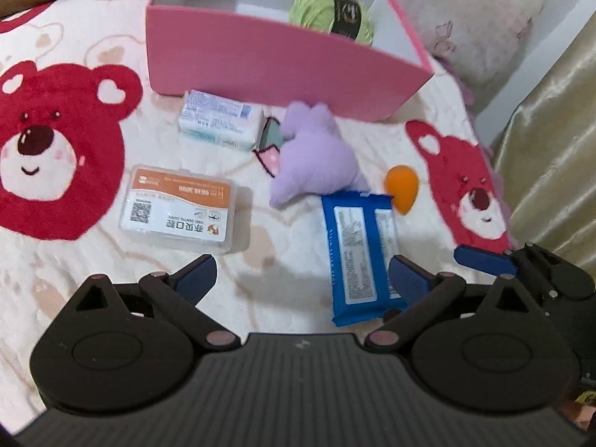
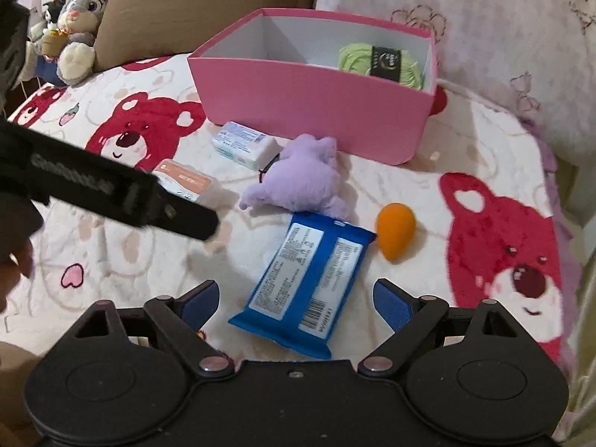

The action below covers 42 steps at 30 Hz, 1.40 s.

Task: Organize objects
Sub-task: 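Move the left tool to the blue wet-wipe pack and grasp its end, then lift the blue pack with the left tool and lower it into the box beside the yarn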

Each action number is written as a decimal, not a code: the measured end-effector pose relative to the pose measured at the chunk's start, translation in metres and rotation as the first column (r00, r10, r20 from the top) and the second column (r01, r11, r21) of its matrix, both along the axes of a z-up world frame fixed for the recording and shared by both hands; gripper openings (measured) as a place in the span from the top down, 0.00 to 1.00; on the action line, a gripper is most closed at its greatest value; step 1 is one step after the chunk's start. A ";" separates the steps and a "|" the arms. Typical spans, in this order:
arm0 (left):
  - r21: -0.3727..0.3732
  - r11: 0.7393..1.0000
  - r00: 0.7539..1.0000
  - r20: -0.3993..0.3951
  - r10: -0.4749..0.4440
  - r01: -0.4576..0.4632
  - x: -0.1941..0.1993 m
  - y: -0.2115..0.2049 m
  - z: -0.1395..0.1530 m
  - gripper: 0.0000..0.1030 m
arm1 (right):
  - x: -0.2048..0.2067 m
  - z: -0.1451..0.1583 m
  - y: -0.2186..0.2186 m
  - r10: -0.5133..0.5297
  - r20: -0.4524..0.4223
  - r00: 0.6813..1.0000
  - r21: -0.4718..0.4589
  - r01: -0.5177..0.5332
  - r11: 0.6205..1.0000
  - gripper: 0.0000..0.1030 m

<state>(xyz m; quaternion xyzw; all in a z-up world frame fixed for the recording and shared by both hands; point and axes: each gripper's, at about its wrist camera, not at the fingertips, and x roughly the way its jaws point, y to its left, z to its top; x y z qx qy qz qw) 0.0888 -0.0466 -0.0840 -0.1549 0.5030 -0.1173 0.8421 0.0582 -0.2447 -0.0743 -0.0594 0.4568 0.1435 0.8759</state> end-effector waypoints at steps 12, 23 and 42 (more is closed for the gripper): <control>-0.027 0.999 1.000 -0.017 0.019 -0.019 0.011 -0.028 -0.041 0.26 | 0.012 -0.054 0.001 -0.046 -0.051 0.998 0.042 0.048 0.998 0.11; -0.099 0.995 0.997 -0.075 0.015 -0.022 0.024 -0.041 -0.062 0.67 | 0.014 -0.070 -0.006 -0.075 -0.059 0.995 0.088 0.080 0.993 0.15; -0.187 0.981 0.995 -0.092 0.034 -0.050 0.030 -0.041 -0.067 0.74 | 0.013 -0.074 0.004 -0.089 -0.078 0.993 0.025 0.091 0.996 0.25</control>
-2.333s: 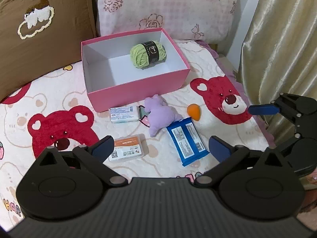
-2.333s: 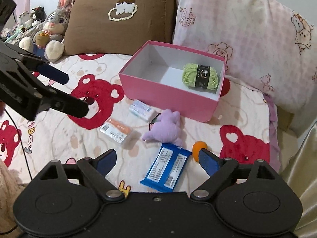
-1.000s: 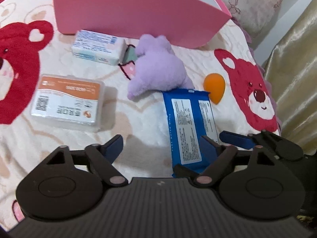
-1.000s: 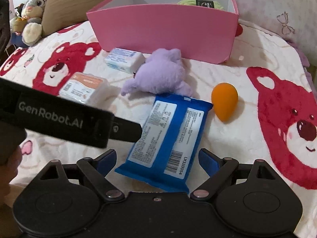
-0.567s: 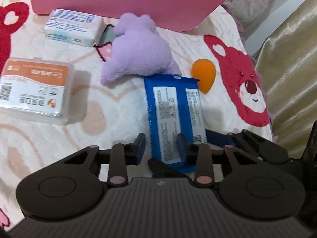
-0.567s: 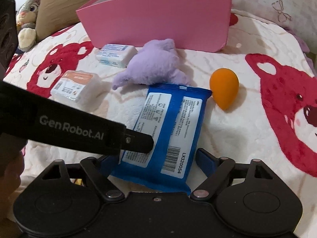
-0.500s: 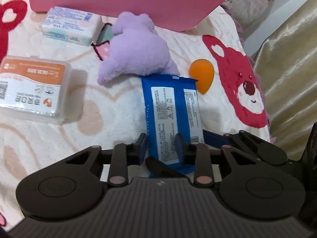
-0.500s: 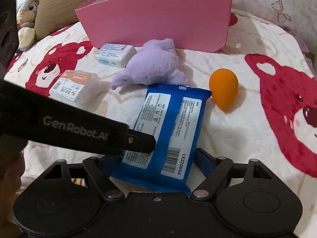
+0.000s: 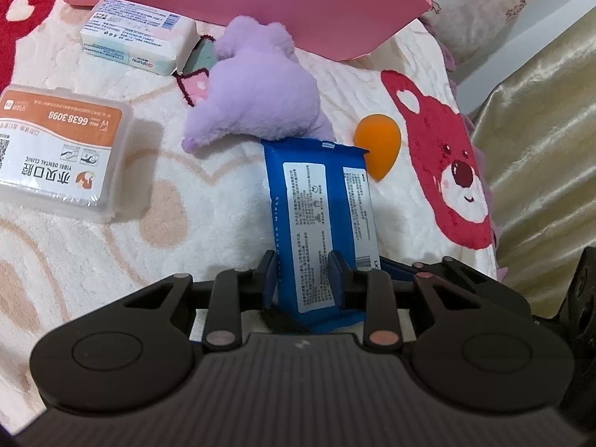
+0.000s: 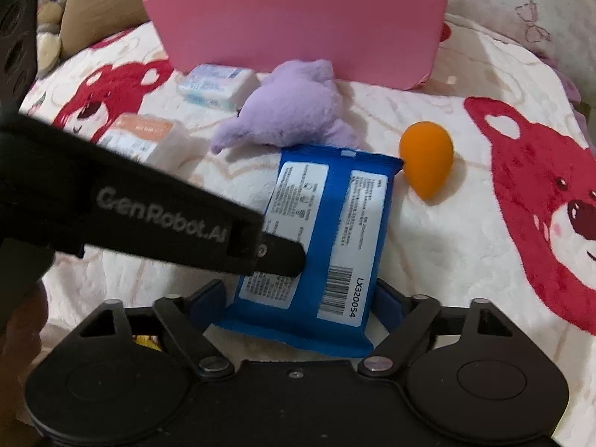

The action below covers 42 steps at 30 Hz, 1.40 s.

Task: Organize objects
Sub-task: 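Lift the blue pack with the left tool and lower it into the box beside the yarn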

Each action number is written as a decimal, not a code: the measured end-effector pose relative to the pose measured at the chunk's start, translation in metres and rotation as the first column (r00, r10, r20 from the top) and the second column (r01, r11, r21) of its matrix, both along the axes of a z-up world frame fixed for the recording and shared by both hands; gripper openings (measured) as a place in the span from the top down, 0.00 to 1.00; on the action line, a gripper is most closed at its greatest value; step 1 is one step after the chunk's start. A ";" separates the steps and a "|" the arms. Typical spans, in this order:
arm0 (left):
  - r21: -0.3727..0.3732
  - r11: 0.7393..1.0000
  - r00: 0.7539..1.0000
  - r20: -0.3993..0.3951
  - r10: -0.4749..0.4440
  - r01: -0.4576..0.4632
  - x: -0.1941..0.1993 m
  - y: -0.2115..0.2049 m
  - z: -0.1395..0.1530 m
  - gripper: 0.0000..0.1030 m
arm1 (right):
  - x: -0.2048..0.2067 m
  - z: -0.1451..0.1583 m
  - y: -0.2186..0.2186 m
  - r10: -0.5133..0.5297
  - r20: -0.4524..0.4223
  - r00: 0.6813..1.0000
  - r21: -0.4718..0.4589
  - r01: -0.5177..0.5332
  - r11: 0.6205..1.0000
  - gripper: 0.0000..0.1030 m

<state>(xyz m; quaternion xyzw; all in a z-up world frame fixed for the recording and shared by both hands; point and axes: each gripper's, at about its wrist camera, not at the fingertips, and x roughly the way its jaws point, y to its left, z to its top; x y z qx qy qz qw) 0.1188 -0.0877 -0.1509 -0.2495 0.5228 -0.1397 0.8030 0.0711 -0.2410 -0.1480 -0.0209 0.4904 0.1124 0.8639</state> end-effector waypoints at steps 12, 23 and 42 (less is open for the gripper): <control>0.039 0.999 0.999 0.031 0.020 -0.021 -0.018 -0.012 0.039 0.76 | -0.019 0.034 -0.008 -0.020 0.037 0.999 0.016 0.020 1.000 0.38; 0.079 0.995 0.992 0.122 0.044 -0.054 -0.030 -0.002 0.110 0.76 | -0.027 0.093 -0.007 -0.033 0.101 0.994 0.093 0.024 0.995 0.38; 0.122 0.986 0.970 0.228 0.084 -0.114 0.015 0.058 0.206 0.76 | 0.045 0.169 0.032 0.121 0.239 0.963 0.127 -0.154 0.980 0.40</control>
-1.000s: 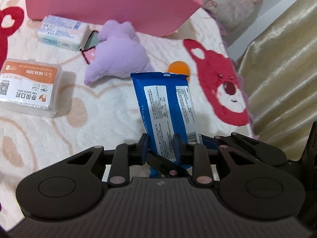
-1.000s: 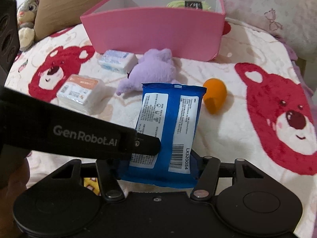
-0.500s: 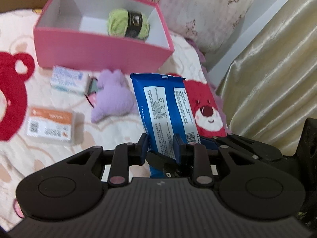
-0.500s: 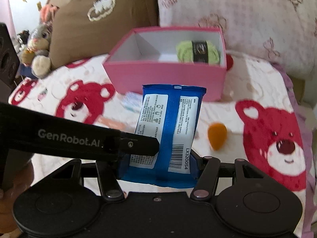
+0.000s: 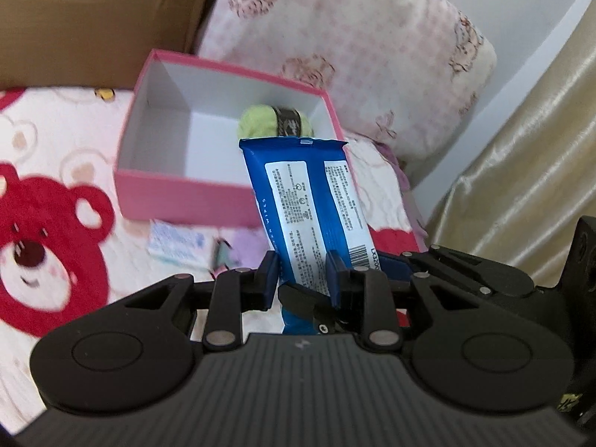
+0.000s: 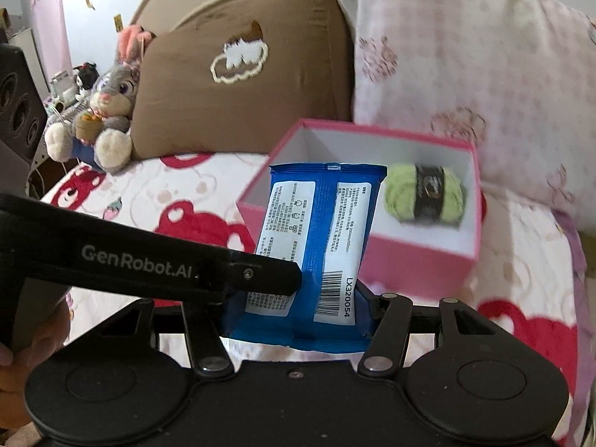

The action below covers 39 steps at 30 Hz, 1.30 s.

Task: Organize objects
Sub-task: 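Lift the blue pack with the left tool and lower it into the box beside the yarn, then open the left tool to drop the blue pack and withdraw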

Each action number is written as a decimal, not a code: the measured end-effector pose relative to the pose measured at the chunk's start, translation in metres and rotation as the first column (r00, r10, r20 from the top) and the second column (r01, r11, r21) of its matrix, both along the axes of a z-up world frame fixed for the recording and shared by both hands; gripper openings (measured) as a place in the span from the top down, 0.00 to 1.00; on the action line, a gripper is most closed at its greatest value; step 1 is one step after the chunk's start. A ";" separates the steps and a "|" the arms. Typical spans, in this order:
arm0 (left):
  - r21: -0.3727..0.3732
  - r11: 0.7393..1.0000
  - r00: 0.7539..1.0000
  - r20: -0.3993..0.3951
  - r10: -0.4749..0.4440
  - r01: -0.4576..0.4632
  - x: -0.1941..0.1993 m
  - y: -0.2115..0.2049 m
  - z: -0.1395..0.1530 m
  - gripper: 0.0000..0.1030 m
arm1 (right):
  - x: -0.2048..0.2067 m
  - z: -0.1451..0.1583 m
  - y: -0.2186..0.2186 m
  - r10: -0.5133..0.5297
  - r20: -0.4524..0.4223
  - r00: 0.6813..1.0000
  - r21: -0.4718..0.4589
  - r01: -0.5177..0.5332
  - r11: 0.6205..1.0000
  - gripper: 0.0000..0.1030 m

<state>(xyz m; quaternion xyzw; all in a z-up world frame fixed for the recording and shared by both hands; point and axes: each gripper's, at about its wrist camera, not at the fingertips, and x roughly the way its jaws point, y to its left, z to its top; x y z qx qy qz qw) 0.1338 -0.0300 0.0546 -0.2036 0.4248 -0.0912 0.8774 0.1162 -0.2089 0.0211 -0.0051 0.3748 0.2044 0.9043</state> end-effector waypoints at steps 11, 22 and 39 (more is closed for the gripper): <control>0.062 0.998 0.998 -0.057 0.009 -0.005 0.082 0.025 0.003 0.75 | 0.087 -0.001 0.012 0.037 -0.035 0.999 0.036 -0.036 0.999 0.41; -0.036 0.998 0.977 -0.205 0.049 -0.058 0.178 0.060 -0.062 0.75 | 0.182 -0.052 0.008 -0.028 -0.179 0.983 0.088 0.044 0.995 0.40; 0.008 0.997 0.964 -0.257 0.071 -0.072 0.222 0.066 -0.120 0.79 | 0.242 -0.106 0.023 -0.015 -0.300 0.954 0.062 0.036 0.997 0.38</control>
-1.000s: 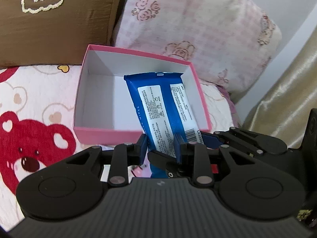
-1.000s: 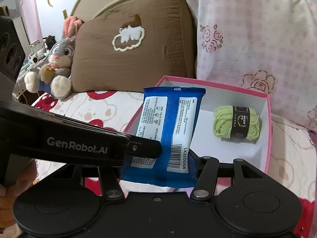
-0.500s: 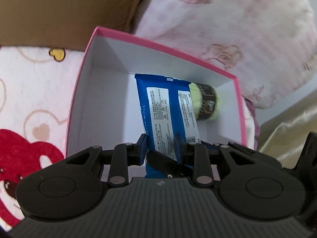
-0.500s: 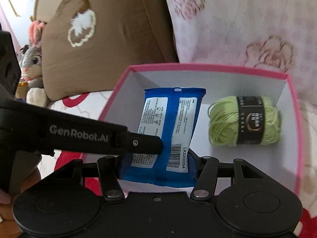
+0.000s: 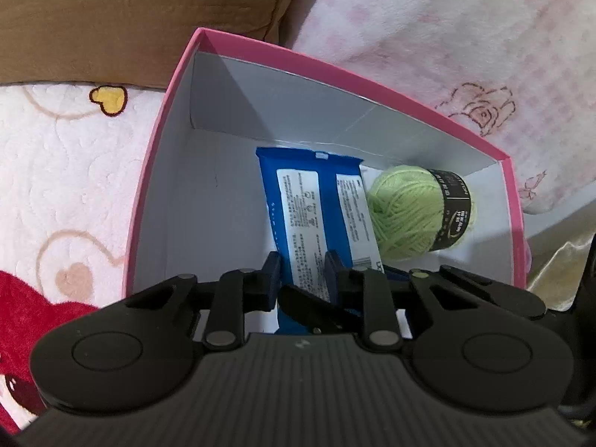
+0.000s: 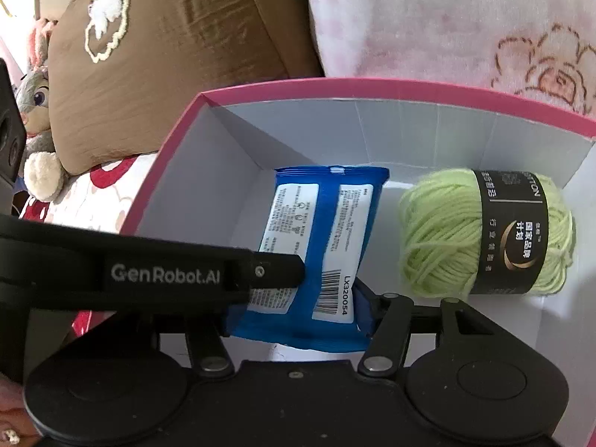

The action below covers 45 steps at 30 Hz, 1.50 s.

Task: Organize objects
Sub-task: 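Open the left tool to drop the blue pack and withdraw, then move the left tool back over the items lying beside the pink box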

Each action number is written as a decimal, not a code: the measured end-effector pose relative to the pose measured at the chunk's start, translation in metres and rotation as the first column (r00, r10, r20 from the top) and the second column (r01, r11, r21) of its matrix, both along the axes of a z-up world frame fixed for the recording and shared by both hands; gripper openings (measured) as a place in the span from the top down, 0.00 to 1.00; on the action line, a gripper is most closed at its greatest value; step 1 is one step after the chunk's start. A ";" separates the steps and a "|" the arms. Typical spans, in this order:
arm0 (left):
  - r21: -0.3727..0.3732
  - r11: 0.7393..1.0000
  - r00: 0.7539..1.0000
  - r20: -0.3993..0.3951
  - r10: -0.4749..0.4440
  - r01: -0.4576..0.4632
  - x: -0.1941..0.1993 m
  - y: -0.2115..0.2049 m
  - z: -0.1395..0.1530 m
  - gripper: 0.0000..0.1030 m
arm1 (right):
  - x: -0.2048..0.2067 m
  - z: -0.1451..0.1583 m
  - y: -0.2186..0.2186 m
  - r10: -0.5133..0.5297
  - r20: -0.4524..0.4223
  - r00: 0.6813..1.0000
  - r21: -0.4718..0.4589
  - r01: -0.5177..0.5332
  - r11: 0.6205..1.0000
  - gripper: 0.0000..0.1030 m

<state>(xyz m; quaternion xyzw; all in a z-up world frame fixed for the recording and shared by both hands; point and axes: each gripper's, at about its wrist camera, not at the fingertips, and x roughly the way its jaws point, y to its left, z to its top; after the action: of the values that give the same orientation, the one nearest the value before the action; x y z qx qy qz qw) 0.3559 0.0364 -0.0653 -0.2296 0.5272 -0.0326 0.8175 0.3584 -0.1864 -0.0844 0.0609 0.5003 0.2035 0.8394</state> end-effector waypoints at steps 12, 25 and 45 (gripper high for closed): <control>0.111 0.993 0.999 0.014 -0.044 0.042 0.016 -0.017 -0.011 0.89 | 0.009 -0.011 -0.010 -0.024 -0.026 0.999 -0.020 0.024 1.000 0.36; 0.176 0.979 0.995 -0.002 -0.101 0.100 0.026 -0.030 -0.025 0.92 | -0.033 0.014 -0.051 -0.033 0.075 0.997 0.027 0.031 0.999 0.47; 0.347 0.918 0.962 0.120 -0.246 0.192 -0.135 -0.001 0.101 0.38 | -0.151 0.091 -0.036 0.011 0.252 0.968 -0.054 0.002 0.999 0.29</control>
<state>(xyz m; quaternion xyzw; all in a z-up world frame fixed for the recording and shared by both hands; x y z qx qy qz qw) 0.2214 0.0356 0.0358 -0.0247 0.4799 -0.0531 0.8754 0.2075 -0.2228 0.0068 0.0110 0.3952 0.1980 0.8970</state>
